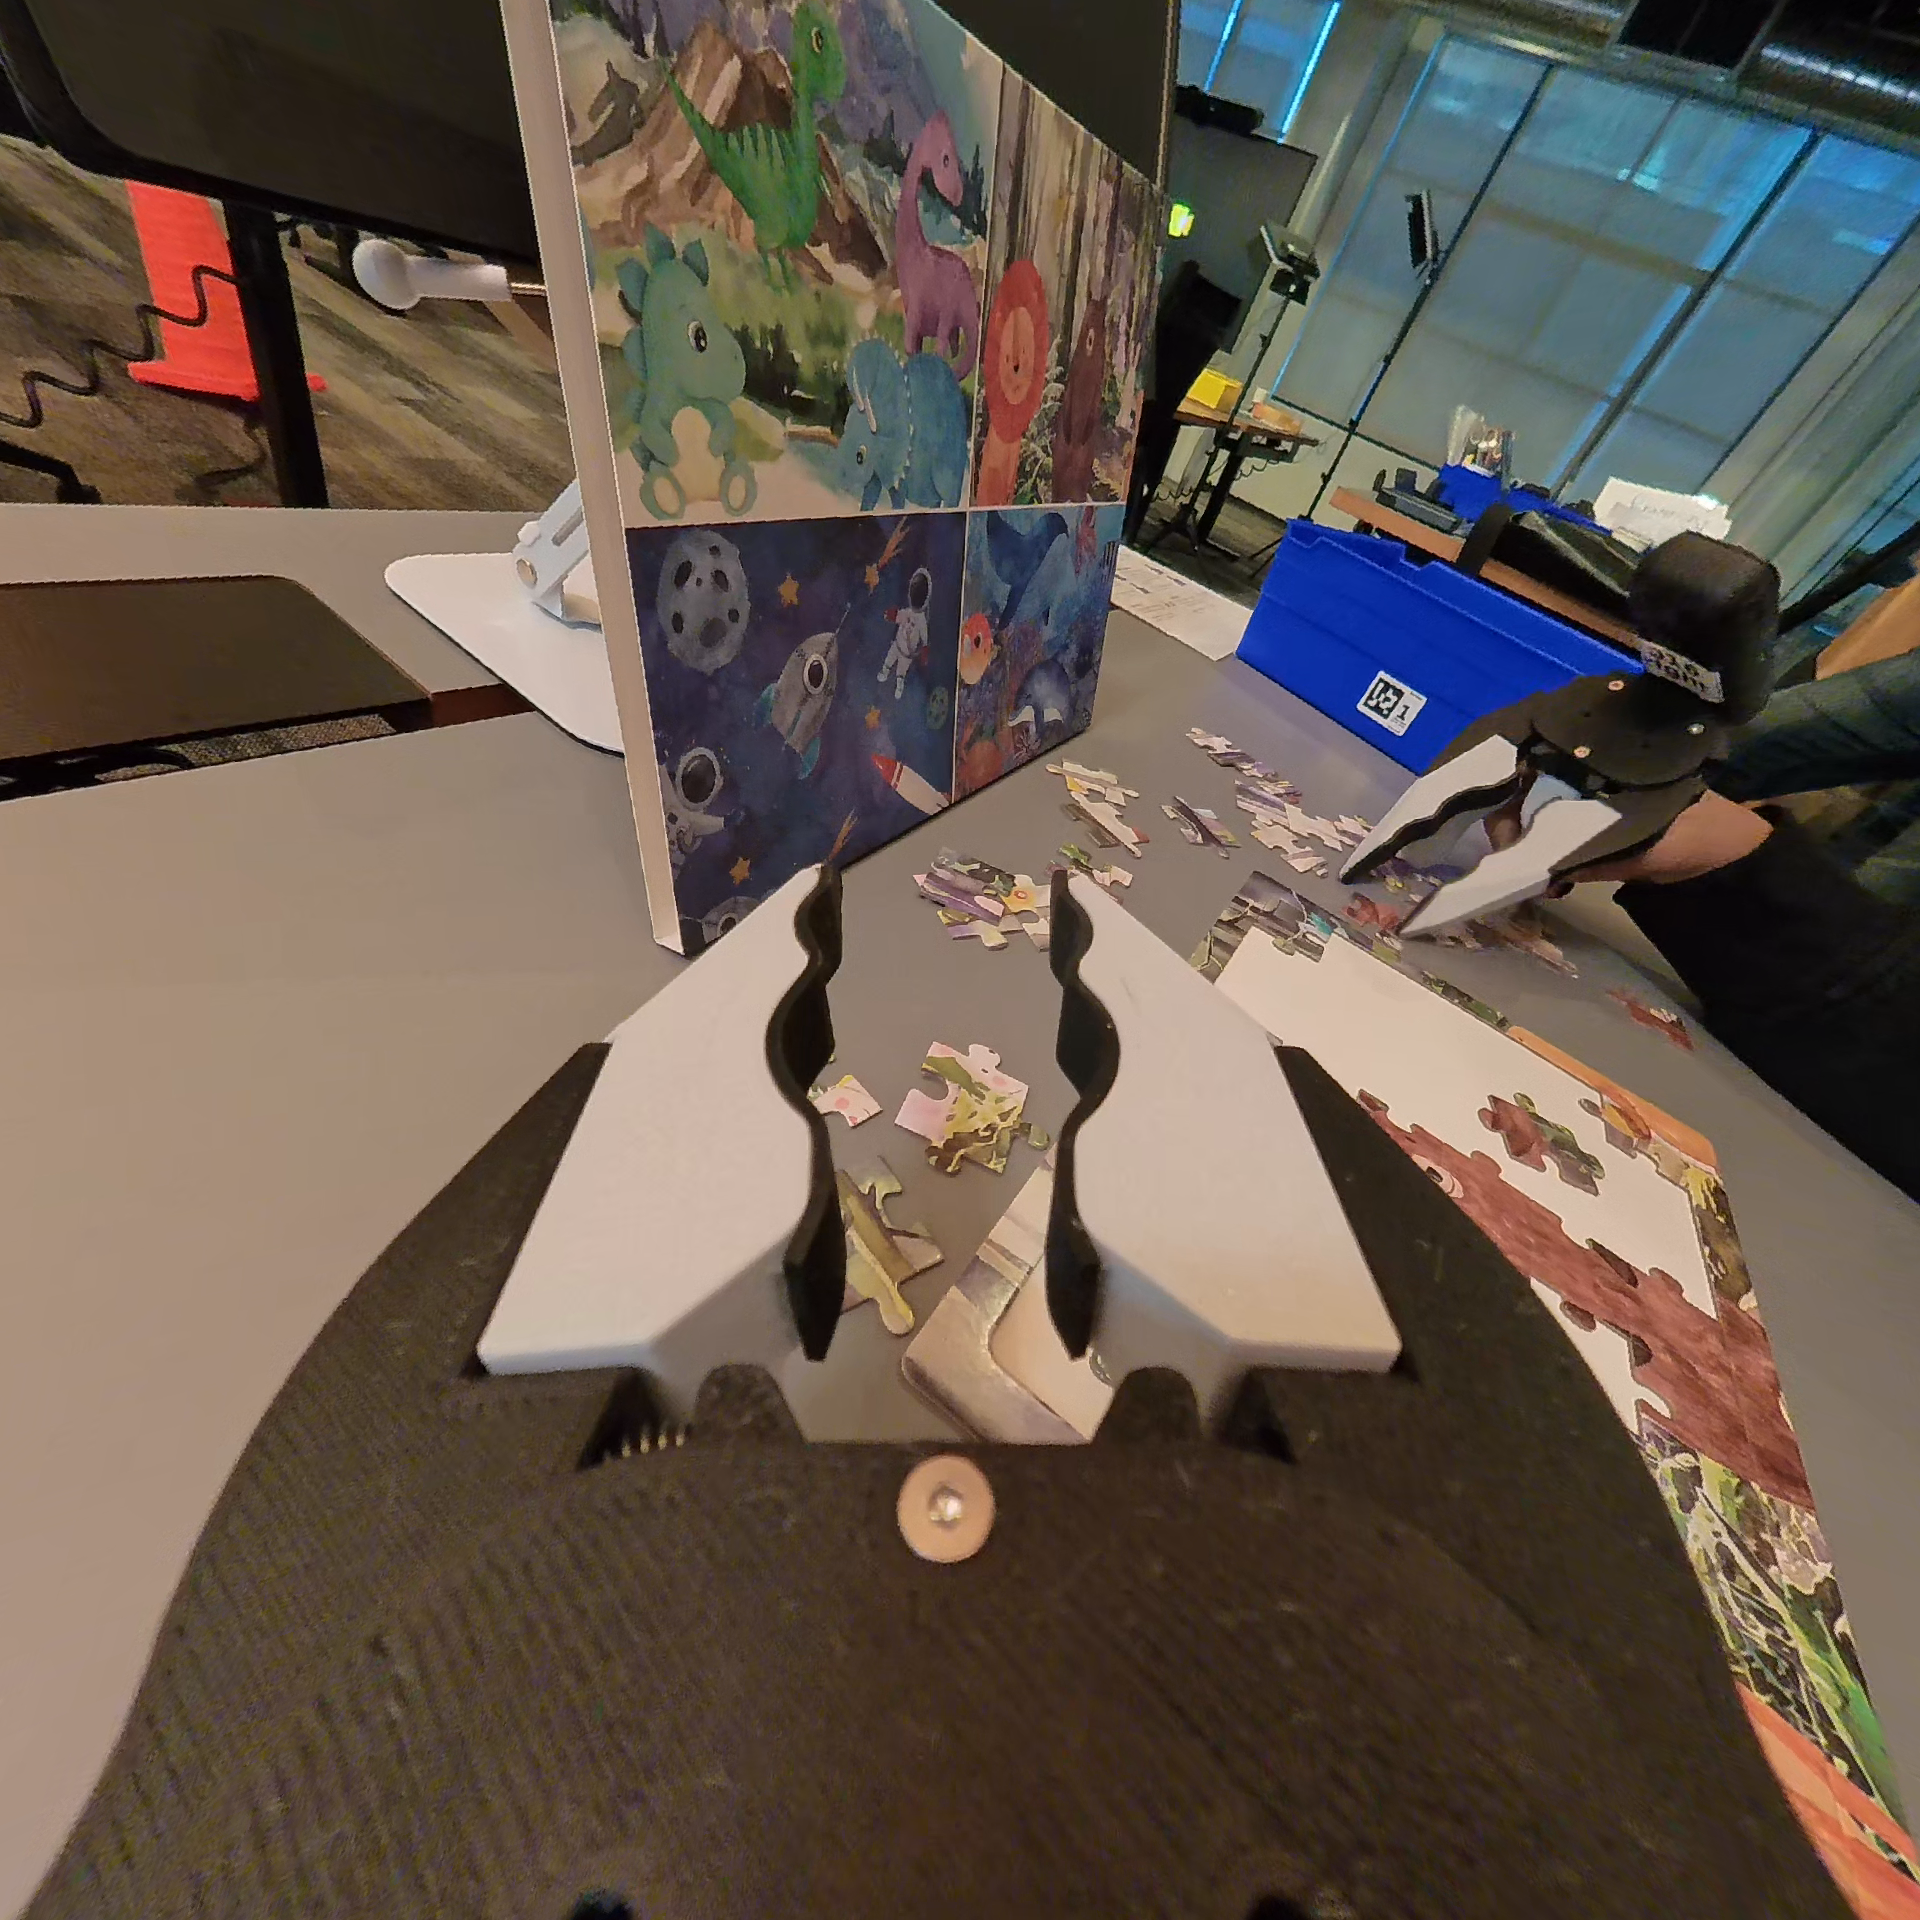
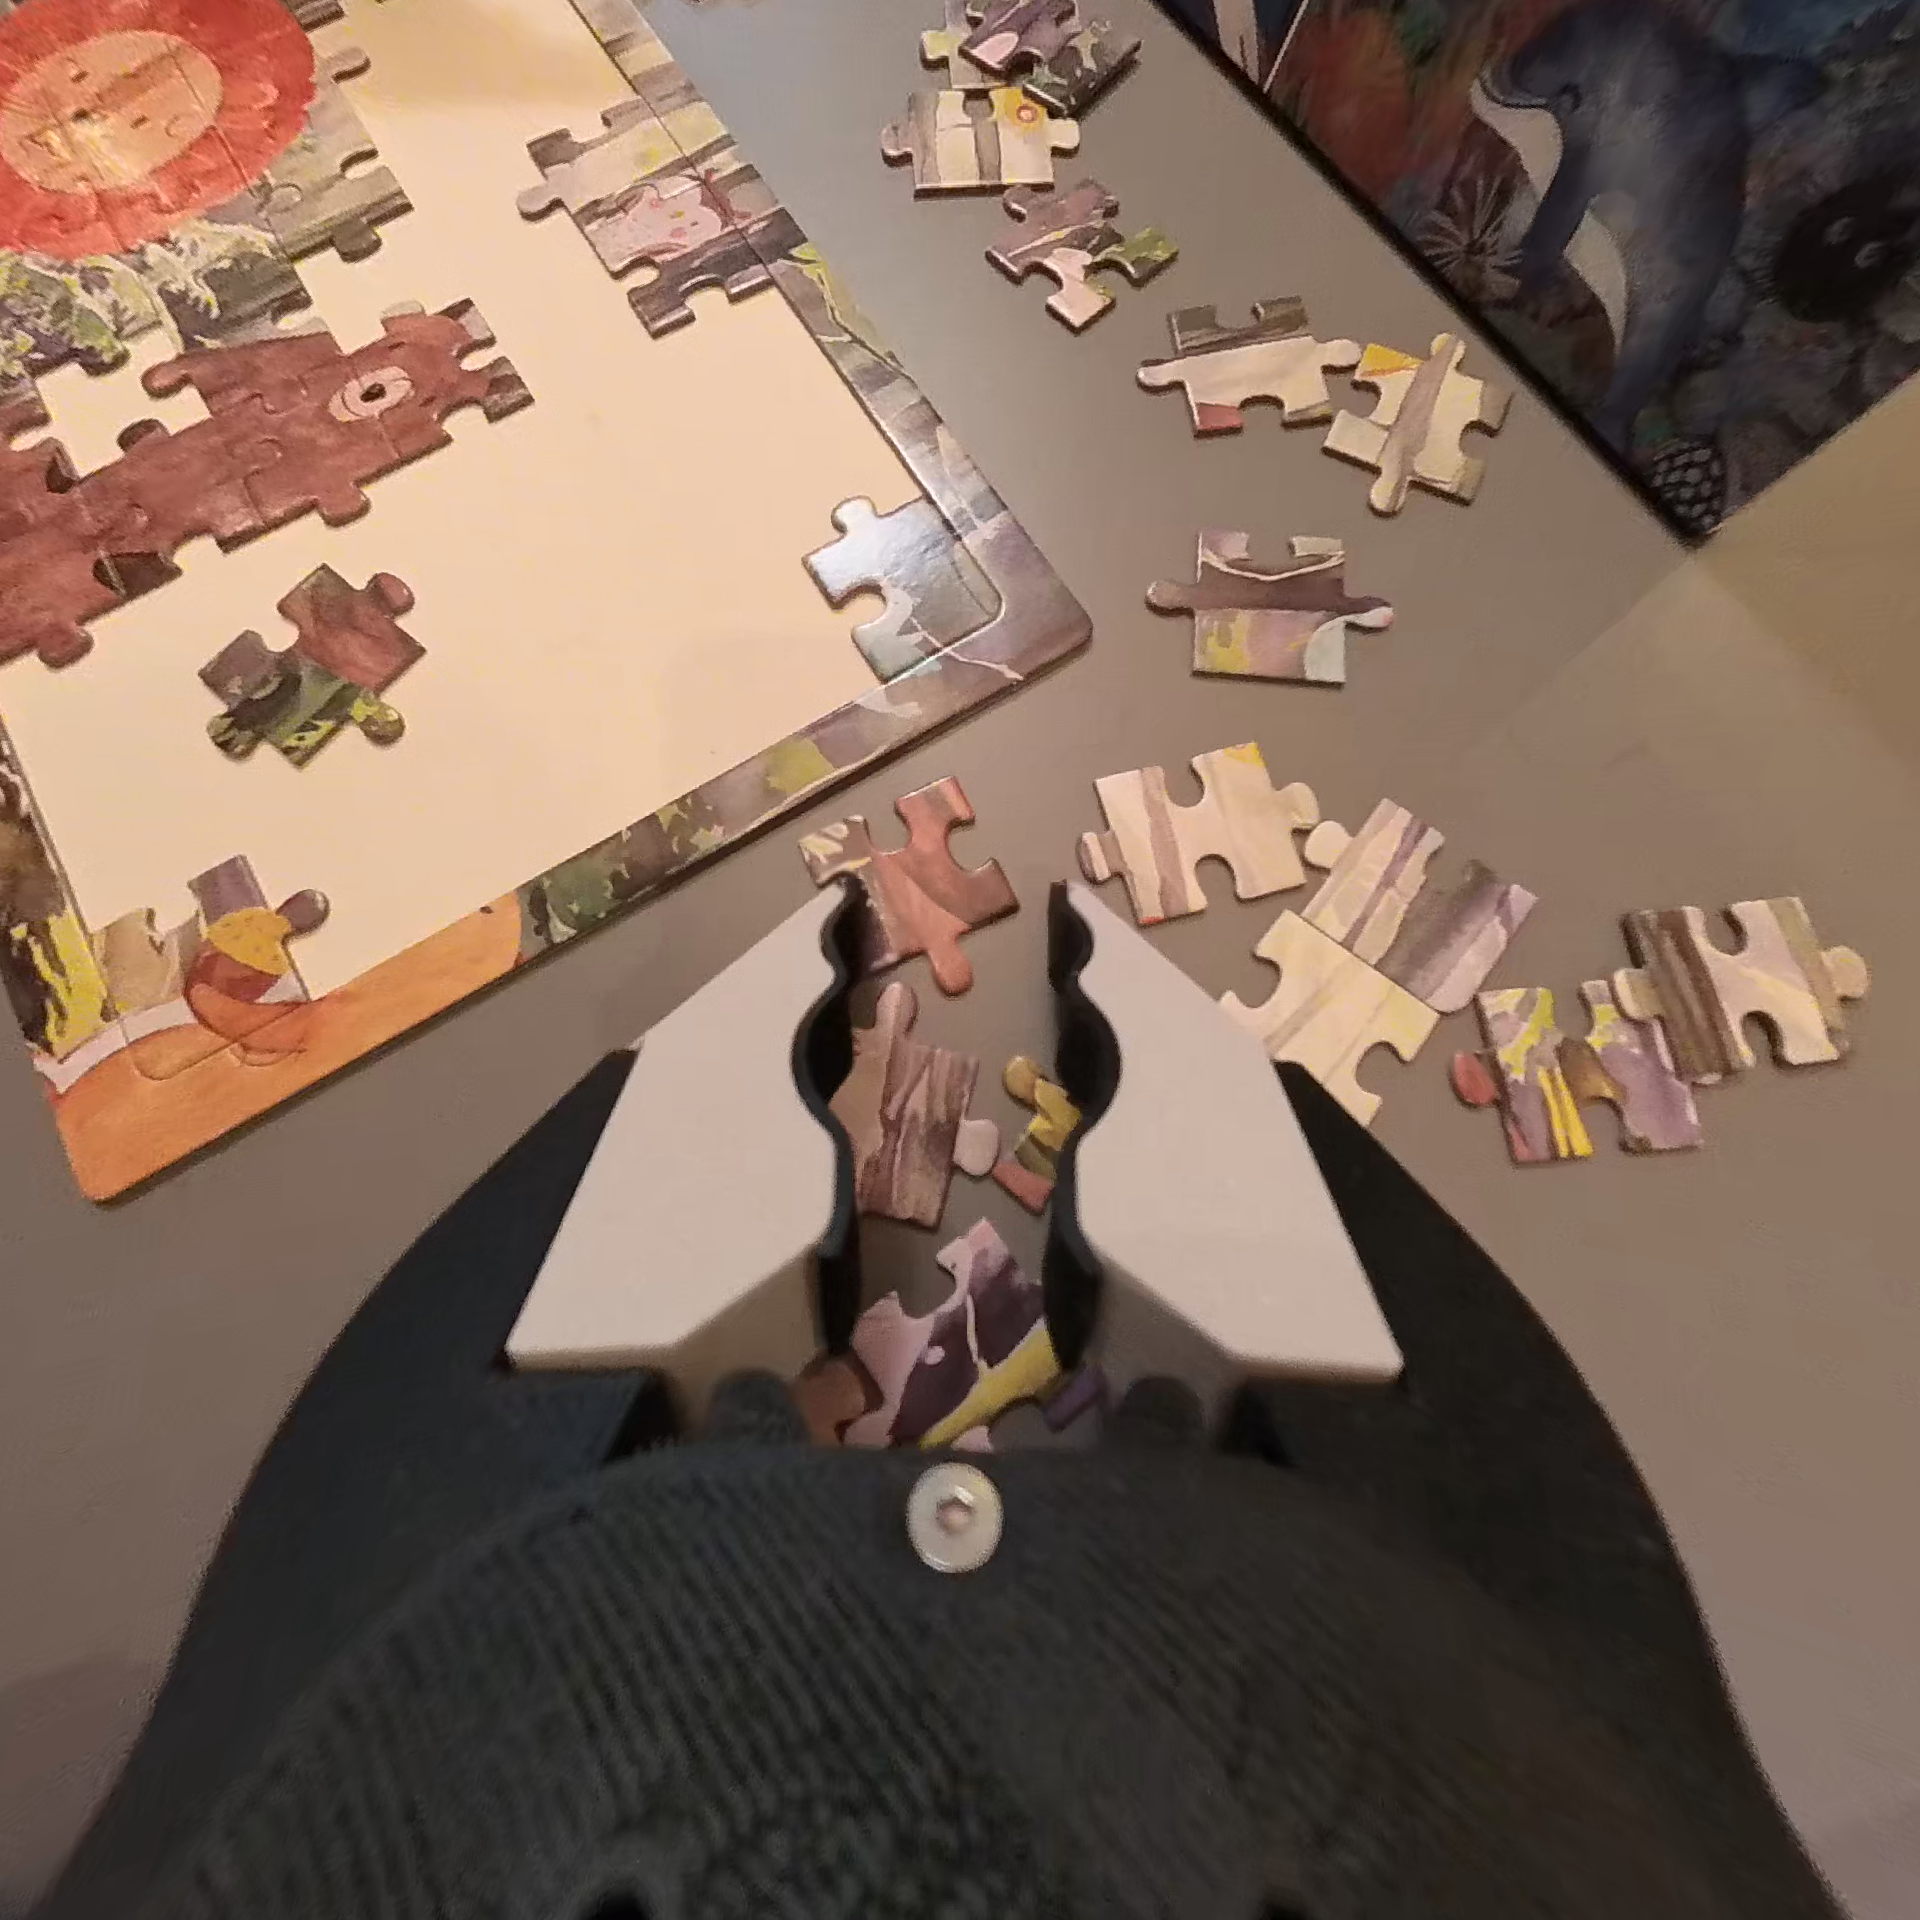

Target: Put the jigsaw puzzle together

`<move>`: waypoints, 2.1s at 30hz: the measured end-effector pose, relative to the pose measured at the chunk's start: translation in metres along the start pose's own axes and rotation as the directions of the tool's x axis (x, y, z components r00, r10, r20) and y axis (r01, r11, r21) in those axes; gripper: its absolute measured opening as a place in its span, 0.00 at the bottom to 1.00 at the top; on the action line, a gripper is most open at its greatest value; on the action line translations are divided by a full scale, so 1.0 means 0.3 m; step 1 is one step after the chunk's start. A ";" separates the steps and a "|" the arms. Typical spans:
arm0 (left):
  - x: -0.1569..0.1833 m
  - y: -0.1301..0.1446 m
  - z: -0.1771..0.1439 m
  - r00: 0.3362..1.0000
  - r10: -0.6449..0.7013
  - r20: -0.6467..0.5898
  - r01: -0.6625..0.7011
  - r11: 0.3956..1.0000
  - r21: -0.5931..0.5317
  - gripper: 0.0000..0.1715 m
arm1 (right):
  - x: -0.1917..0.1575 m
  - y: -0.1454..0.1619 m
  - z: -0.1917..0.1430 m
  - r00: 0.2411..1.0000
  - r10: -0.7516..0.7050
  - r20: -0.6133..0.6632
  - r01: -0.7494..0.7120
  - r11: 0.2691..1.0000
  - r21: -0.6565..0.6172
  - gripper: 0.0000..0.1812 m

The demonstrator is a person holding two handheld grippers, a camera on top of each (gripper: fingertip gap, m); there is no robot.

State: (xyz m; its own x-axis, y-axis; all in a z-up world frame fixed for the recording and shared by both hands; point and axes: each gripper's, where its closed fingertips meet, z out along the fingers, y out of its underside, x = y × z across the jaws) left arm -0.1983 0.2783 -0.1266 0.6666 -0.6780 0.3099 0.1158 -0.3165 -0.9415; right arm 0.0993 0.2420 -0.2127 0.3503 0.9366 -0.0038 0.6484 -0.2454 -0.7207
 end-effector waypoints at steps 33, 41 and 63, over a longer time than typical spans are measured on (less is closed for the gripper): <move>0.002 -0.001 0.000 1.000 0.006 0.000 -0.006 1.000 0.001 0.23 | -0.024 -0.015 0.014 1.000 -0.021 0.003 0.021 1.000 -0.014 0.21; 0.002 -0.002 -0.001 1.000 0.008 0.003 -0.008 1.000 0.002 0.23 | -0.018 -0.010 0.005 1.000 -0.024 -0.004 0.024 0.999 -0.027 0.18; 0.007 -0.002 -0.001 1.000 0.010 0.000 -0.010 1.000 0.005 0.22 | -0.129 0.028 -0.056 0.963 0.132 0.237 -0.123 0.991 -0.055 0.15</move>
State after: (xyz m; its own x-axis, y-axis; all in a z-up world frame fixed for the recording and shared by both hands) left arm -0.1973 0.2769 -0.1254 0.6677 -0.6811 0.3006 0.1132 -0.3062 -0.9452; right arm 0.1027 0.1996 -0.2069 0.2628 0.9283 -0.2632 0.6365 -0.3718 -0.6758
